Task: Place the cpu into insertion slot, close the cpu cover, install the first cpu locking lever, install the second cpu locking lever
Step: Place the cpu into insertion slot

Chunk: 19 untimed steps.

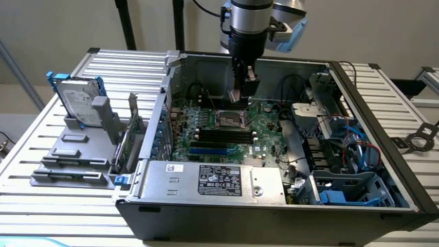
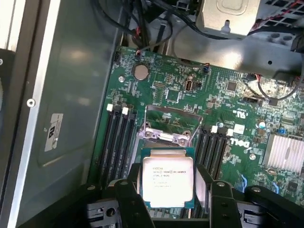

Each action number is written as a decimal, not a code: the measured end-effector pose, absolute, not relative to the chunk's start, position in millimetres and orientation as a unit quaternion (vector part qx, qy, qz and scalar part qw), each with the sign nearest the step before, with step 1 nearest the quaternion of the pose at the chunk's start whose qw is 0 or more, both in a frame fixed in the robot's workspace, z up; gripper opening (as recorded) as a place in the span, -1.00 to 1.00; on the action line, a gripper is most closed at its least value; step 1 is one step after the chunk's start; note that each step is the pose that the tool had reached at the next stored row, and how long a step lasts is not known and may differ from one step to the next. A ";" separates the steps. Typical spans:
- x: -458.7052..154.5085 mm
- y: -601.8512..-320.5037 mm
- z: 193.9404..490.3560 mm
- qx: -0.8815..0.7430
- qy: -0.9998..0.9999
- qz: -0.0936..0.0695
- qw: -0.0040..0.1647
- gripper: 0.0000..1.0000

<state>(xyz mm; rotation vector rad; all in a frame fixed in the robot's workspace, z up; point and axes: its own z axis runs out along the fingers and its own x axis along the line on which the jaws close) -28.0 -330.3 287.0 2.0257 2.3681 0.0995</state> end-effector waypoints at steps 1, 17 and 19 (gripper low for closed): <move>-28.0 -330.3 286.3 0.656 0.754 0.032 0.012 0.08; -34.8 -330.2 269.8 0.727 0.686 0.027 0.015 0.08; -40.4 -330.2 267.9 0.727 0.686 0.027 0.015 0.08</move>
